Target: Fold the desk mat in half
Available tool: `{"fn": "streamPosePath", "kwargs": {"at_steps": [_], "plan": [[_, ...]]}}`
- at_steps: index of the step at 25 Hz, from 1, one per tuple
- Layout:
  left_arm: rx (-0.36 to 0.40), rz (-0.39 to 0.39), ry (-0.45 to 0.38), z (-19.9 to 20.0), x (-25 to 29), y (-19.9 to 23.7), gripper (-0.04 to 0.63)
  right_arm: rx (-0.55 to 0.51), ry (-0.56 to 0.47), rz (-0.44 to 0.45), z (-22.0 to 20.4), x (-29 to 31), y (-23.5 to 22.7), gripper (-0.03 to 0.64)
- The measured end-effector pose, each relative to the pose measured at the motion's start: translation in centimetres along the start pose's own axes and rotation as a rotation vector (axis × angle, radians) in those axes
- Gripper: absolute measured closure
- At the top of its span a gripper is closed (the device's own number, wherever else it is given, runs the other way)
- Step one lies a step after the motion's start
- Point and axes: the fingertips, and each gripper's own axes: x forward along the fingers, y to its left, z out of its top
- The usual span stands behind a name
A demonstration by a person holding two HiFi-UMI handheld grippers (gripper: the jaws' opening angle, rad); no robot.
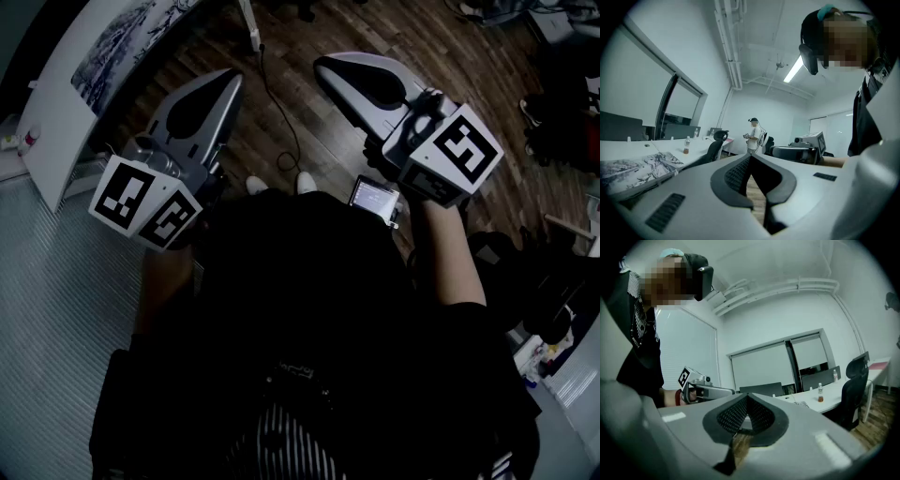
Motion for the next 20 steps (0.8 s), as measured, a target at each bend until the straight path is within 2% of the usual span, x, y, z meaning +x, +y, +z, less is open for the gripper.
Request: {"fn": "streamPosePath", "kwargs": {"at_steps": [7, 12, 20], "plan": [[-0.026, 0.08, 0.01, -0.8, 0.3, 1.8, 0.592, 0.043, -0.007, 0.004, -0.8, -1.0, -0.3, 0.614], [-0.005, 0.062, 0.016, -0.8, 0.8, 0.7, 0.594, 0.057, -0.063, -0.051, 0.1, -2.5, -0.7, 0.614], [-0.008, -0.009, 0.011, -0.7, 3.2, -5.6, 0.592, 0.046, -0.117, -0.064, 1.9, -9.0, -1.2, 0.614]]}}
